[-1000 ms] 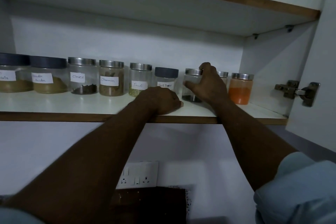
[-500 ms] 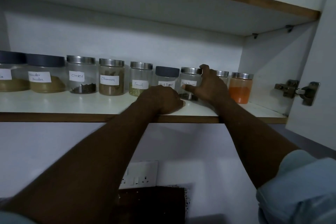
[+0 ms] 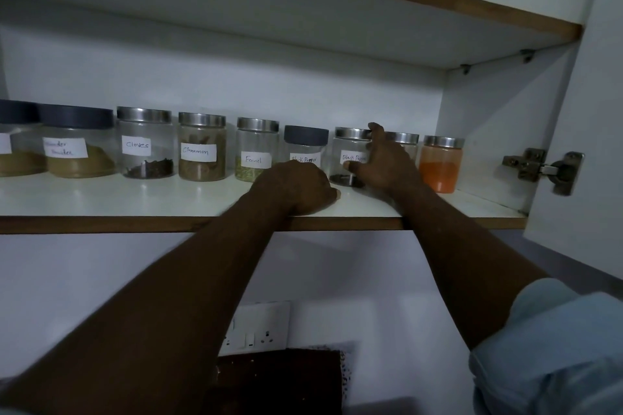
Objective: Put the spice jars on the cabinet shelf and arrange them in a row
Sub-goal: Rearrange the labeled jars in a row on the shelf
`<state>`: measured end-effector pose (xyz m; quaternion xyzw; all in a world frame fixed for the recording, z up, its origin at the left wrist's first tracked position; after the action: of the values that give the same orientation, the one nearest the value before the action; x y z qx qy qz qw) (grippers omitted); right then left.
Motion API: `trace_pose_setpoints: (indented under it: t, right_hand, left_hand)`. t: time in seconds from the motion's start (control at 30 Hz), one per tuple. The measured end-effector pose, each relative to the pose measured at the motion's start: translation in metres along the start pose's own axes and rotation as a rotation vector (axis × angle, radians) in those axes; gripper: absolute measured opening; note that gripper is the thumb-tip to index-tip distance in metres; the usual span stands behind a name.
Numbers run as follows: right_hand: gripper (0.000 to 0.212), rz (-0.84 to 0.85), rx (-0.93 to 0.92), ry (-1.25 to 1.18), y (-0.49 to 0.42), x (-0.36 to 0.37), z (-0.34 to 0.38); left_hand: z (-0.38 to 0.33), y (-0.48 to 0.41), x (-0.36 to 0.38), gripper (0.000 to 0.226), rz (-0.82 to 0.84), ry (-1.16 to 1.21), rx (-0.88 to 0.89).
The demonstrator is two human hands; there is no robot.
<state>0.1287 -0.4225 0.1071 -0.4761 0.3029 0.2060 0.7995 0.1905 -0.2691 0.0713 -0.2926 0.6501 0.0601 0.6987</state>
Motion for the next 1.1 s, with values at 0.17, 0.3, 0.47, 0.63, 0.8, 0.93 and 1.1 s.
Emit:
trace_pose_setpoints:
  t: [0.17,0.3,0.47,0.63,0.8,0.93,1.1]
  right_hand:
    - [0.105,-0.001,-0.001,0.016,-0.003,0.0,-0.001]
    - [0.106,-0.22,-0.018,-0.069,0.003,-0.027,0.0]
    - [0.078,-0.488,0.076,-0.024,0.008,-0.07,-0.028]
    - [0.082,-0.158,0.064,0.265,-0.007,-0.049,-0.058]
    - [0.08,-0.209,0.029,0.307,-0.011,-0.05,-0.051]
    - [0.069,-0.092,0.04,0.238,-0.025,-0.044,-0.05]
    - [0.063,-0.108,0.052,0.13,-0.02,-0.042,-0.059]
  left_hand:
    - [0.002,0.0,0.0,0.059,0.008,0.004,-0.012]
    - [0.002,0.002,-0.003,0.058,-0.029,0.031,-0.015]
    - [0.002,0.007,-0.007,0.047,-0.084,0.074,-0.009]
    - [0.004,0.004,-0.007,0.035,-0.092,0.107,-0.008]
    - [0.003,0.005,-0.008,0.042,-0.097,0.09,0.008]
    - [0.004,0.003,-0.007,0.044,-0.108,0.069,0.022]
    - [0.008,-0.001,-0.005,0.041,-0.099,0.108,0.015]
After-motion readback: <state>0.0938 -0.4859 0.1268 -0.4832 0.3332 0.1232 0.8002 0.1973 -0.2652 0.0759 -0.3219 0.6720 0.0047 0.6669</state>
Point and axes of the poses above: each hand's wrist, its own y-axis away from the middle knuckle, its own x-axis out of the palm, z = x × y, the point moved 9 cm from there along -y, towards the middle knuckle, and after that the axes turned 2 degrees about x, right-handed, at the moved point
